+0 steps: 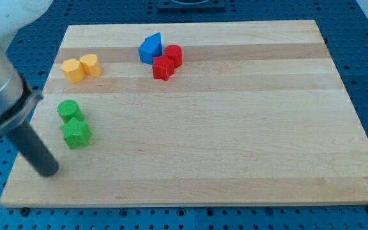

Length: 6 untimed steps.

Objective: Slide the green blocks towards the yellow hexagon

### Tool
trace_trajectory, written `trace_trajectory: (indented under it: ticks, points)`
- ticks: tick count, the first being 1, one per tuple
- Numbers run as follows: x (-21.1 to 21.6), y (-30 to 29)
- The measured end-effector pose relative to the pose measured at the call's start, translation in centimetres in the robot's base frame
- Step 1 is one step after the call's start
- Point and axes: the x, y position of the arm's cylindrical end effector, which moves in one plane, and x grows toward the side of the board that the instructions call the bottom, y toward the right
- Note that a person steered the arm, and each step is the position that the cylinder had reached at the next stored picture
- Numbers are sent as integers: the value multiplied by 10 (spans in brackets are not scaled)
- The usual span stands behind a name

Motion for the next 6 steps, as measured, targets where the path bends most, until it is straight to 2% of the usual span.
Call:
trace_trajectory:
  ticks: [3, 6]
  points:
    - [-31, 21]
    - [-125, 15]
